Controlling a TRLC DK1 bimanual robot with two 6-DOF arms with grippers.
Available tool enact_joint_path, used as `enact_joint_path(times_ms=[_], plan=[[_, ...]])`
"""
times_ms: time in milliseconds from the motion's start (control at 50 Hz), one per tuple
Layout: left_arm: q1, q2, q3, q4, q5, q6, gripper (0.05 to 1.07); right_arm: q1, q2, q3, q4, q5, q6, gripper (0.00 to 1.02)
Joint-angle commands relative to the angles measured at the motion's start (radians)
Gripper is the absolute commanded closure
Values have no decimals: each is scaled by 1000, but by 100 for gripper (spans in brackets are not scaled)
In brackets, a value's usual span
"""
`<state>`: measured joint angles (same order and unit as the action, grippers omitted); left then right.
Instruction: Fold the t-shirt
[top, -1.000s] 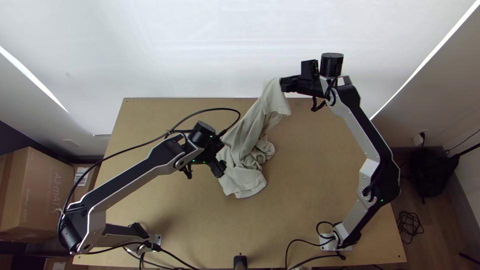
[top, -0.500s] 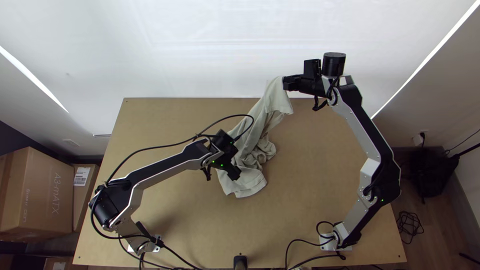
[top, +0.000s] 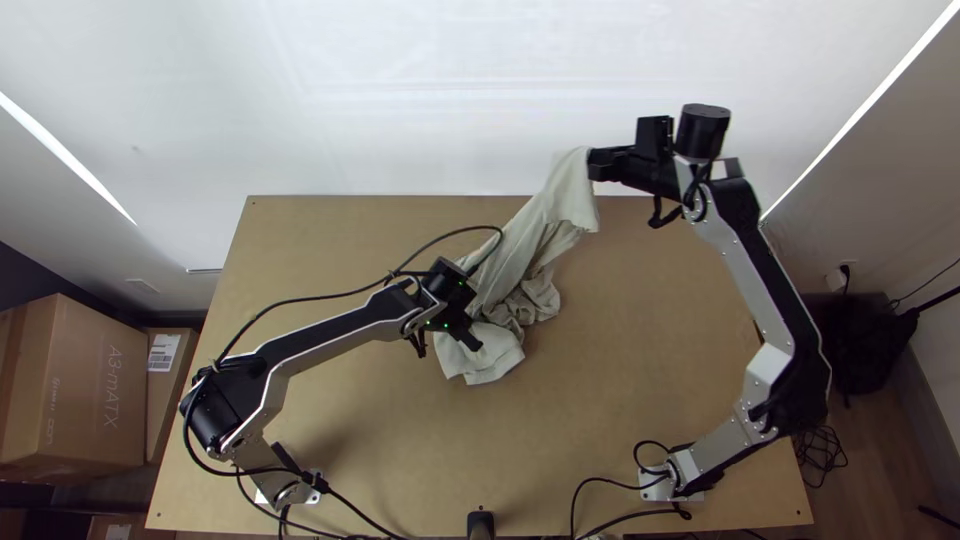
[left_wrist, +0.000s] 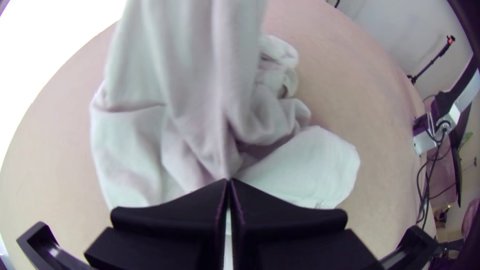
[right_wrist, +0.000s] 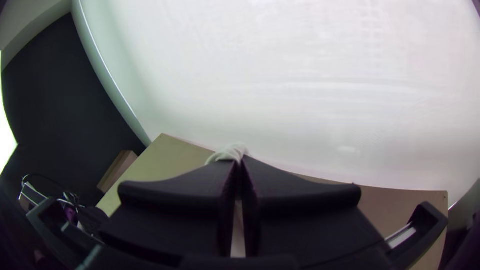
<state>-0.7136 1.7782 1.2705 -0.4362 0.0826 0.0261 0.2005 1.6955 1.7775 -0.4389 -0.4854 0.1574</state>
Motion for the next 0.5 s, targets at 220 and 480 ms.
enact_joint_path(times_ms=[220, 480], plan=[[243, -237, 162, -91, 5, 11, 104, -99, -135, -101, 8, 22, -42, 100], [325, -402, 250, -93, 13, 28, 104, -125, -281, -138, 9, 45, -114, 100]])
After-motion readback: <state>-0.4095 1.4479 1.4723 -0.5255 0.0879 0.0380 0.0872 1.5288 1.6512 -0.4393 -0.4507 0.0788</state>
